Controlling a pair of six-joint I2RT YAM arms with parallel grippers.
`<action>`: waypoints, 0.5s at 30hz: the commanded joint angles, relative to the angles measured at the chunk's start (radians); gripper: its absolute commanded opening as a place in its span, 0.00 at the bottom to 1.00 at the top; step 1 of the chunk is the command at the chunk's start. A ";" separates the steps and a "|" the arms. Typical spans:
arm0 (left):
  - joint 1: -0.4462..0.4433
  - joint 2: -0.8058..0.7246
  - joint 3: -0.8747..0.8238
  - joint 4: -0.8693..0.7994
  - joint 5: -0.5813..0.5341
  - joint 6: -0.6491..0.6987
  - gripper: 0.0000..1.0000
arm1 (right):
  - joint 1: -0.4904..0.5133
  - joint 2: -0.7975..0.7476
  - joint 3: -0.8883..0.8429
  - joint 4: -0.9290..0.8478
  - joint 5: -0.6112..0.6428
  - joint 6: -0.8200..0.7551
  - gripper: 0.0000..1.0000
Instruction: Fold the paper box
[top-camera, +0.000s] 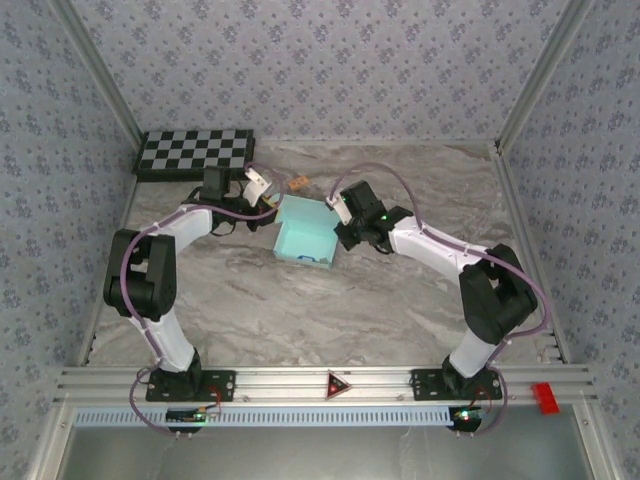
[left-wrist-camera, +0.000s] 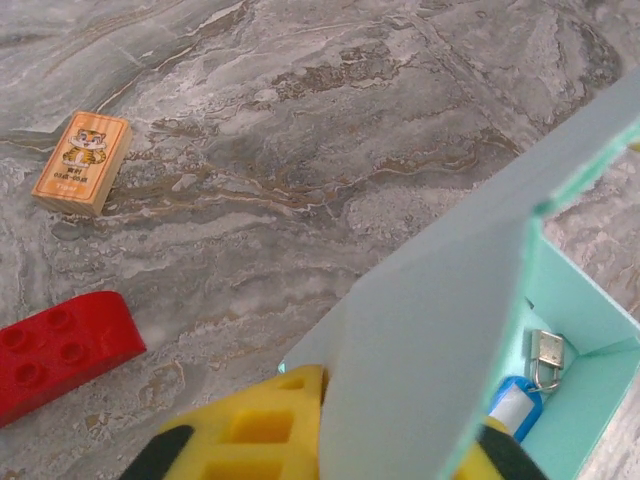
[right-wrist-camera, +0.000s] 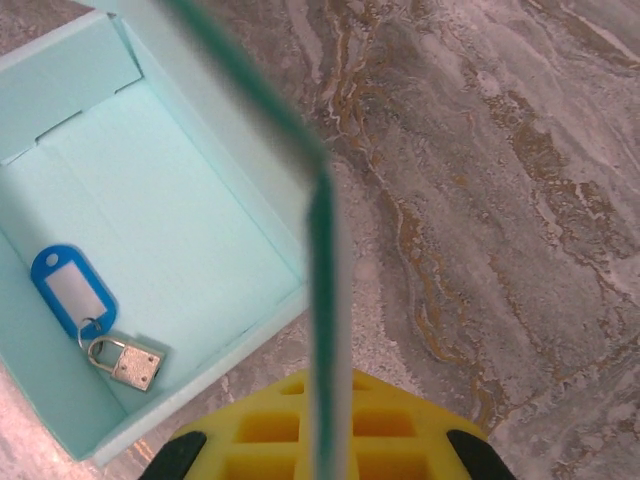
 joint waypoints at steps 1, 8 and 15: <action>-0.008 -0.044 -0.008 0.026 0.002 -0.059 0.05 | -0.005 0.014 0.028 0.001 0.040 0.025 0.00; -0.083 -0.143 -0.119 0.150 -0.161 -0.219 0.05 | 0.001 0.009 0.015 0.068 0.058 0.106 0.00; -0.165 -0.238 -0.206 0.209 -0.394 -0.357 0.06 | 0.026 0.007 -0.052 0.124 0.126 0.201 0.00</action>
